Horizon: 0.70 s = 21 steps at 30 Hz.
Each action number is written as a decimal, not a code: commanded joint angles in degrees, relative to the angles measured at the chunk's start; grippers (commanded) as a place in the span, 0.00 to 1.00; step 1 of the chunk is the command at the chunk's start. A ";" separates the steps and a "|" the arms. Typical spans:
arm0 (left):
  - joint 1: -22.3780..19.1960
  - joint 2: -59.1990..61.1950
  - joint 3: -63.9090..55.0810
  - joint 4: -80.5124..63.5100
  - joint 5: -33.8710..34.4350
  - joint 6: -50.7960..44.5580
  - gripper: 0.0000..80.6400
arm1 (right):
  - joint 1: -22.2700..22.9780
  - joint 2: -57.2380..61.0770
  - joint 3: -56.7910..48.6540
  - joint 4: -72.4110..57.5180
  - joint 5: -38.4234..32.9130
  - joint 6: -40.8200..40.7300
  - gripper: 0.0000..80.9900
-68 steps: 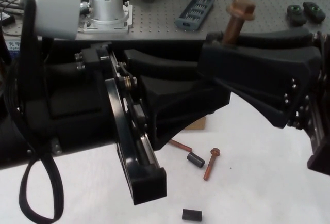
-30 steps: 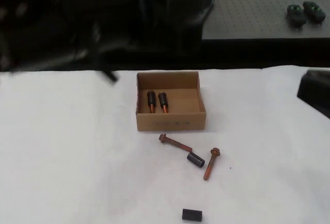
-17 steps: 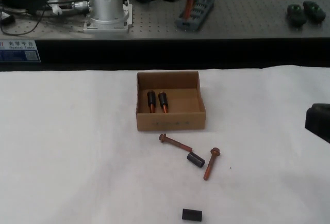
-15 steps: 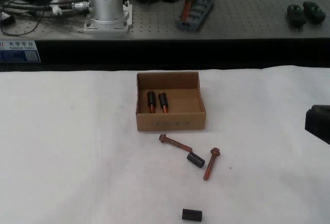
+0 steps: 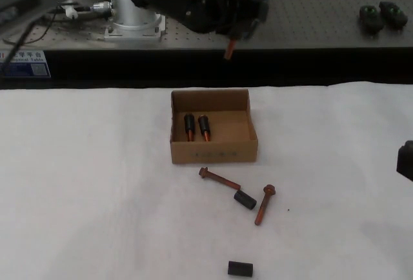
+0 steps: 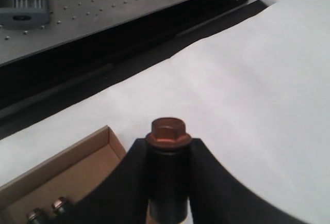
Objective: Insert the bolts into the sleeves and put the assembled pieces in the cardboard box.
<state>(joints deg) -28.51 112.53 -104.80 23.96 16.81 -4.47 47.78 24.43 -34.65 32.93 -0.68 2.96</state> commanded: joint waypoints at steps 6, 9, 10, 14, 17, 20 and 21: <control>0.10 8.02 -8.52 3.22 -3.74 -2.11 0.01 | -0.44 -0.68 -0.23 1.93 0.14 -0.45 0.04; 0.10 10.31 -8.90 3.21 -4.73 -3.51 0.01 | -0.44 -0.68 -0.23 1.90 0.14 -0.24 0.04; 0.10 11.02 -9.02 3.21 -4.76 -3.86 0.01 | -0.44 -0.68 -0.23 1.90 0.14 -0.24 0.04; 0.17 13.76 -9.05 3.21 -4.75 -6.12 0.01 | -0.44 -0.68 -0.23 1.90 0.14 -0.24 0.04; 0.17 15.73 -9.05 3.21 -4.64 -9.55 0.01 | -0.44 -0.68 -0.23 1.90 0.14 -0.24 0.04; 0.17 17.58 -9.05 3.21 -4.64 -12.34 0.01 | -0.44 -0.68 -0.23 1.90 0.14 -0.24 0.04; 0.17 18.06 -9.05 3.05 -4.64 -12.83 0.01 | -0.44 -0.68 -0.23 1.90 0.14 -0.14 0.04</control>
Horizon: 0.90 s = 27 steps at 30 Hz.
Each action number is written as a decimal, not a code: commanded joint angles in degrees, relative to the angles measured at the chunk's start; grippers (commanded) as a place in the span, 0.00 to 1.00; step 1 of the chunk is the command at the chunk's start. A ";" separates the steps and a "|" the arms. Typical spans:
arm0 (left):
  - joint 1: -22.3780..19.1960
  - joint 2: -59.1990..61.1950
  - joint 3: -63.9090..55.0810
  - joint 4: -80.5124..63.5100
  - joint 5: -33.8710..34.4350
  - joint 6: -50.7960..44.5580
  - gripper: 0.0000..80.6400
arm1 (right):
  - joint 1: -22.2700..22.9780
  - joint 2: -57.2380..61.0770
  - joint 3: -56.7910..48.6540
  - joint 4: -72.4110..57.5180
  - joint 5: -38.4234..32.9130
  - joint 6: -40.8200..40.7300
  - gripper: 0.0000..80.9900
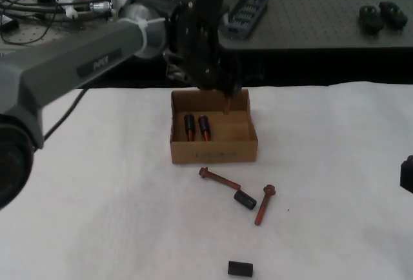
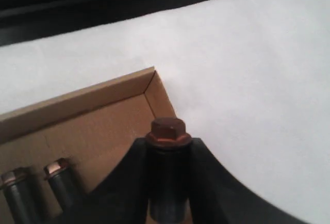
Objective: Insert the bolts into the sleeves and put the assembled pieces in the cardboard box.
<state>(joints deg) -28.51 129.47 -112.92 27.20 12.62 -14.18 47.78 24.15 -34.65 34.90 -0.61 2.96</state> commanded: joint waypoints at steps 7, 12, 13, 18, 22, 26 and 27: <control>0.17 3.38 -0.93 -0.29 -3.27 -5.32 0.01 | -0.44 -0.40 -0.23 0.03 0.08 -0.01 0.04; 0.17 4.71 -0.93 0.02 -4.39 -6.31 0.01 | -0.44 -0.40 -0.23 1.42 0.08 -0.01 0.04; 0.17 4.96 -0.93 0.07 -4.39 -6.61 0.01 | -0.44 -0.40 -0.23 1.67 0.08 -0.01 0.04; 0.17 5.83 -0.93 0.17 -5.16 -6.63 0.01 | -0.33 -0.40 -0.23 2.15 0.08 -0.01 0.04; 0.17 6.65 -0.93 1.82 -6.93 -6.86 0.01 | -0.33 -0.40 -0.23 2.15 0.08 -0.01 0.04; 0.17 7.13 -0.93 4.62 -7.32 -6.86 0.01 | -0.33 -0.40 -0.23 2.15 0.08 -0.01 0.04; 0.17 7.12 -0.93 4.95 -7.32 -6.86 0.01 | -0.33 -0.40 -0.23 2.15 0.08 -0.01 0.04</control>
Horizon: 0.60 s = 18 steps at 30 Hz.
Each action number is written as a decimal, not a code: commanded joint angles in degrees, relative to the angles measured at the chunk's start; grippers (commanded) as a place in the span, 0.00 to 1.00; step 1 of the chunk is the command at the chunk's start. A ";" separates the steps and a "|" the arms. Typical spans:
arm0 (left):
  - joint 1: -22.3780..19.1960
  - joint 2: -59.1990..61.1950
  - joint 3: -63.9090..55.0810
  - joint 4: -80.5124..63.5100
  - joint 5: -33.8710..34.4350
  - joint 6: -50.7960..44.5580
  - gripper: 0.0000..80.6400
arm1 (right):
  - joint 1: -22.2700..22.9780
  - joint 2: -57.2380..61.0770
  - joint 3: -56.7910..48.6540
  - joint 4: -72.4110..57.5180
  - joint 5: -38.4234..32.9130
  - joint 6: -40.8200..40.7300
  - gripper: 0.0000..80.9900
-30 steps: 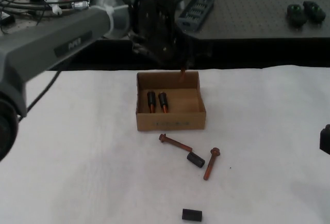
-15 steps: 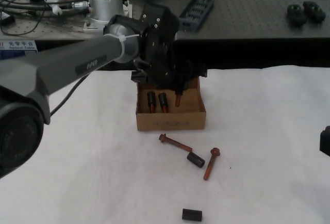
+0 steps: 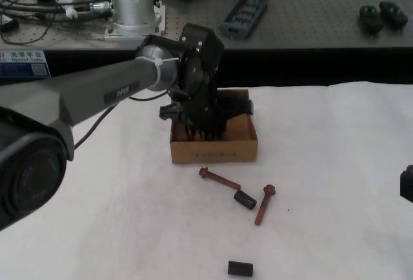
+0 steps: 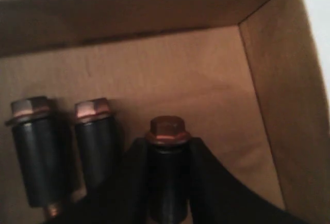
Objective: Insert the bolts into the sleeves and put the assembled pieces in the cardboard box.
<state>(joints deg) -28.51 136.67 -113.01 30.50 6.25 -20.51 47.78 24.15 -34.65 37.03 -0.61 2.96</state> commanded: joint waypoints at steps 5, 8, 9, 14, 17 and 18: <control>0.17 -0.08 -0.84 -0.67 0.10 -0.52 0.08 | -0.33 -0.40 -0.23 0.02 0.08 -0.01 0.04; 0.17 -0.18 -0.84 -2.91 1.70 -0.52 0.30 | -0.33 -0.40 -0.23 0.02 0.08 -0.01 0.04; 0.17 -0.24 -0.84 -3.43 1.69 -1.43 0.38 | -0.33 -0.40 -0.23 0.02 0.08 -0.01 0.04; 0.17 -1.07 -0.84 -4.03 1.69 -4.42 0.41 | -0.33 -0.40 -0.23 0.02 0.08 -0.01 0.04; 0.31 -2.60 -1.01 -5.07 1.98 -4.42 0.33 | -0.33 -0.40 -0.23 0.02 0.08 -0.01 0.04; 0.31 -3.38 -1.01 -5.45 2.01 -4.22 0.30 | -0.33 -0.40 -0.23 0.02 0.08 -0.01 0.04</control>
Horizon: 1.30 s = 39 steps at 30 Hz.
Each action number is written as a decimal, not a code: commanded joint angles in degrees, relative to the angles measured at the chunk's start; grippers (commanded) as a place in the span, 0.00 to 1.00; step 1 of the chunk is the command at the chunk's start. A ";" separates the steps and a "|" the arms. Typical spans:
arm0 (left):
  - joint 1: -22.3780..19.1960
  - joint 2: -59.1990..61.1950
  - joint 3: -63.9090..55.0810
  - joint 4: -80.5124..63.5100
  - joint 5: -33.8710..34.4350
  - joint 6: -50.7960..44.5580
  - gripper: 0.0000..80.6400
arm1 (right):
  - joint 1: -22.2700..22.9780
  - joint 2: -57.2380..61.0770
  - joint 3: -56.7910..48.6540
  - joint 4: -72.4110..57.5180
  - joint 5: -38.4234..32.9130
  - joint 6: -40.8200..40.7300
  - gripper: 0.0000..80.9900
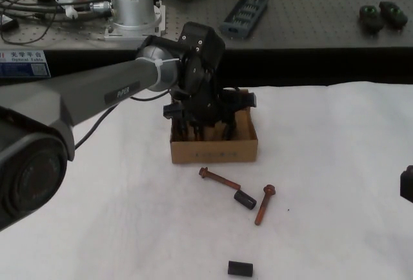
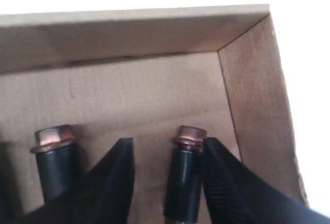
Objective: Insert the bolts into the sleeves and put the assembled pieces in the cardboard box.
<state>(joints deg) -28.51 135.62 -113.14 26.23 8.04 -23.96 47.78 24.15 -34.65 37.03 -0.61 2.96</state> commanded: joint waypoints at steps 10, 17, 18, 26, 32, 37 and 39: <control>2.25 -16.43 -0.74 2.61 -0.01 14.79 0.27 | -0.33 0.85 -0.23 -0.11 0.08 -0.01 0.04; 4.55 -24.64 -0.74 9.36 0.17 20.09 0.20 | -0.33 11.42 -3.84 -0.10 -6.42 -0.01 0.04; 4.68 -25.58 -0.74 10.04 0.18 21.48 0.18 | -0.33 13.53 -4.78 -0.10 -6.39 -0.01 0.04; 4.67 -33.17 5.11 12.55 2.56 23.09 0.15 | -3.52 27.96 -12.64 -0.10 -6.90 -4.52 0.07; 4.75 -43.59 22.92 5.37 2.68 22.21 0.15 | -8.67 36.64 -17.94 -0.10 -8.63 -6.22 0.27; 4.75 -54.28 40.55 -2.58 2.88 20.95 0.15 | -11.49 44.20 -22.07 -0.10 -10.66 -9.32 0.28; 4.75 -59.03 47.05 -4.49 2.87 20.95 0.15 | -11.83 47.43 -23.81 -0.10 -10.66 -10.43 0.28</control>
<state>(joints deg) -23.79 83.71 -74.64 25.89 10.49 -1.86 36.87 67.21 -55.51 37.01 -10.08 -5.17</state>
